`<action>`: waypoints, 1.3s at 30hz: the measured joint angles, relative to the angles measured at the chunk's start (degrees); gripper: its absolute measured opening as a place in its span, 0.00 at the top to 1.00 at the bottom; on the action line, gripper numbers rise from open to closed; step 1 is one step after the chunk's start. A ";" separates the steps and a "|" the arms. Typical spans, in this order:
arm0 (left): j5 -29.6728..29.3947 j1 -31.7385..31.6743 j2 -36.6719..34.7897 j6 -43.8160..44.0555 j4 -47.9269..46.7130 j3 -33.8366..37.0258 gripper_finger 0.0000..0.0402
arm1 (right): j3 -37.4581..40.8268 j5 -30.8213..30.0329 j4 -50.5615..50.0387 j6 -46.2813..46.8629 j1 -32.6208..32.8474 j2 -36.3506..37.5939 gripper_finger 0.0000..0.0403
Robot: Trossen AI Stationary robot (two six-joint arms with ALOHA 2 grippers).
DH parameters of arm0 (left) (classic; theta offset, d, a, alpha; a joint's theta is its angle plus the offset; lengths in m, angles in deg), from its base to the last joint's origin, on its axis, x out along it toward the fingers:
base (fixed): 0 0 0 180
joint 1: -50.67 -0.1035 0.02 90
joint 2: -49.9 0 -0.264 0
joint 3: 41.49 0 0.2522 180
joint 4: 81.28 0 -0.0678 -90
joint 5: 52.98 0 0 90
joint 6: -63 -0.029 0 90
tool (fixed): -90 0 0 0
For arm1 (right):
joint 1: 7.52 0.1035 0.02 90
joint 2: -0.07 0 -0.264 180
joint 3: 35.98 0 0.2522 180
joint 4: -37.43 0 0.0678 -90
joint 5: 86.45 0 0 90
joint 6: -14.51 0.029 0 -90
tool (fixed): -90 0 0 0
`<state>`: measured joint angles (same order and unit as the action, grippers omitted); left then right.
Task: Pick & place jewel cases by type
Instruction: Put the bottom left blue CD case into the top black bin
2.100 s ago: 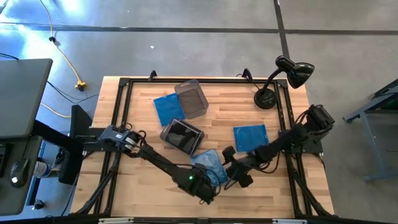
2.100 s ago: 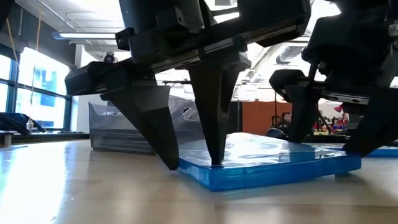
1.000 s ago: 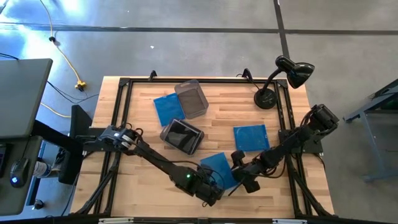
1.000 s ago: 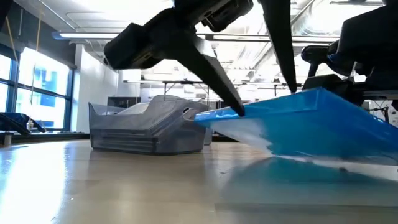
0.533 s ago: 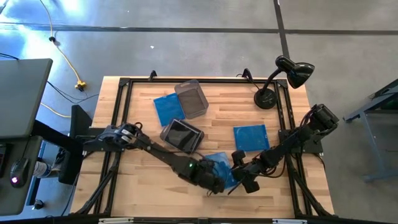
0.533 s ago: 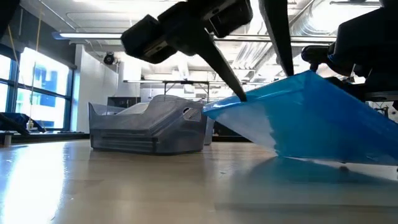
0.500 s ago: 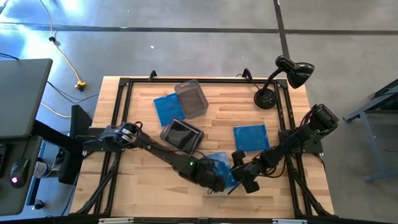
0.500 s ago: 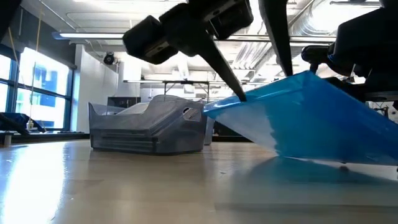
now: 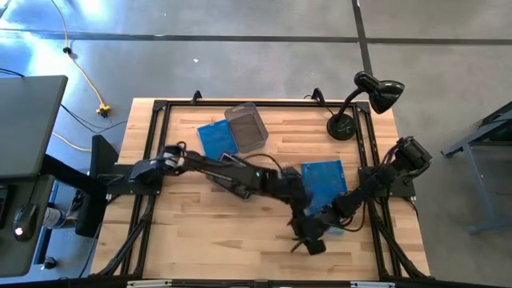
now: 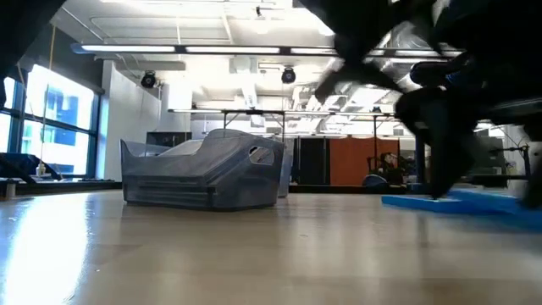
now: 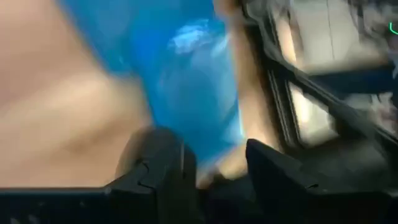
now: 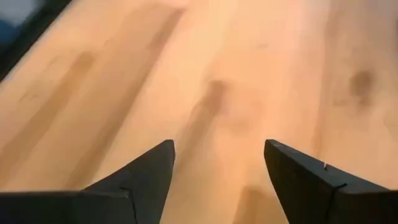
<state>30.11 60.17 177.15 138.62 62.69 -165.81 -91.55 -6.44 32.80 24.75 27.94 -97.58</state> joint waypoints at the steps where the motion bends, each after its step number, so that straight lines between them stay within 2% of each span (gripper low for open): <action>1: 2.73 -0.61 0.28 -0.93 0.62 0.03 0.57 | 0.07 0.74 -0.49 -0.90 0.31 0.07 0.39; 2: 4.56 -1.43 0.27 -1.72 -0.53 0.15 0.57 | 0.05 -0.31 -1.77 -2.31 0.54 0.04 0.39; 5: 4.20 -3.76 0.11 -4.40 -4.75 -0.18 0.57 | 0.11 -5.40 -7.88 -4.95 0.00 0.11 0.39; 9: 4.55 -5.10 -0.38 -8.71 -11.19 -0.07 0.57 | 0.03 -7.27 -11.58 -6.66 -1.23 0.20 0.39; 12: 5.26 -5.53 -0.38 -14.03 -11.98 -0.07 0.57 | 0.13 -6.06 -12.96 -6.41 -1.44 1.58 0.39; 16: 5.75 -6.07 -0.49 -20.56 -11.47 -0.07 0.57 | 0.38 -7.60 -16.17 -6.70 -0.83 5.56 0.39; 19: 5.96 -6.07 -0.49 -23.41 -11.97 -0.07 0.57 | 0.26 -7.91 -23.10 -2.75 -0.78 10.25 0.39; 23: 6.16 -5.93 -0.51 -24.88 -12.12 -0.07 0.57 | 0.31 -4.17 -33.81 2.66 -0.10 17.06 0.39; 28: 7.26 -6.68 0.75 -30.41 -10.13 0.10 0.57 | 0.38 -2.76 -48.25 3.28 5.44 20.84 0.39; 32: 10.94 -7.19 2.48 -31.85 -3.20 0.01 0.57 | 0.38 0.15 -50.88 8.91 12.03 20.41 0.39; 35: 13.54 -7.27 4.68 -30.56 2.10 -0.21 0.57 | 0.38 -3.69 -50.87 12.00 18.14 19.15 0.39; 39: 15.74 -7.25 6.50 -26.47 4.08 -0.17 0.57 | 0.38 -13.64 -51.13 14.69 25.07 15.43 0.39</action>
<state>45.85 52.93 183.65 112.15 66.77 -165.97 -91.17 -20.08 -18.33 39.44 53.02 -82.15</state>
